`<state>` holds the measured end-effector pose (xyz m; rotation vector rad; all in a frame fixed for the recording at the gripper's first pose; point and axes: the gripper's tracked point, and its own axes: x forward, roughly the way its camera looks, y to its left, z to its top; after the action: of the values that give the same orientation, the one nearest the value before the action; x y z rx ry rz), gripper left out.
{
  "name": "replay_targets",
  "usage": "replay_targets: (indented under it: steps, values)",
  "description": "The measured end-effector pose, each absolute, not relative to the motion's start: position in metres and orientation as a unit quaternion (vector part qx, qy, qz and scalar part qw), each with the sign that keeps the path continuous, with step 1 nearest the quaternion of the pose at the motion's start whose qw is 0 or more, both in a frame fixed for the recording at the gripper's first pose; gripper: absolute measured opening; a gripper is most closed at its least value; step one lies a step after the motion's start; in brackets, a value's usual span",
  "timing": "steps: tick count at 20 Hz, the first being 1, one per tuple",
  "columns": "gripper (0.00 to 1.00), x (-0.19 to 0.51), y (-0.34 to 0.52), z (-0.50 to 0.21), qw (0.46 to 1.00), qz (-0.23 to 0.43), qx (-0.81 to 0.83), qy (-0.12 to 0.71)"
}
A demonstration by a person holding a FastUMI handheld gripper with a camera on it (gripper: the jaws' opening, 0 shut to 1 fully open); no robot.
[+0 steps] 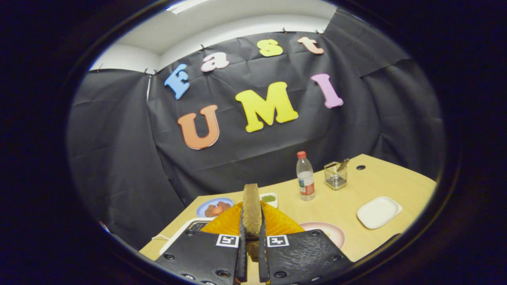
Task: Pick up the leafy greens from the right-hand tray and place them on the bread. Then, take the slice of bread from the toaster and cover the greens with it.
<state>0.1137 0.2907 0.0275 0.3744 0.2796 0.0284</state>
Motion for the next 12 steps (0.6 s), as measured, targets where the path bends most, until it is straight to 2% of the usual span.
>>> replay_targets:
  steps: [5, 12]
  values:
    - [0.11, 0.121, 0.290, -0.028, 0.962, 0.039, 0.216, 0.165]
    - [0.11, 0.140, 0.282, -0.084, 0.949, 0.034, 0.256, 0.183]
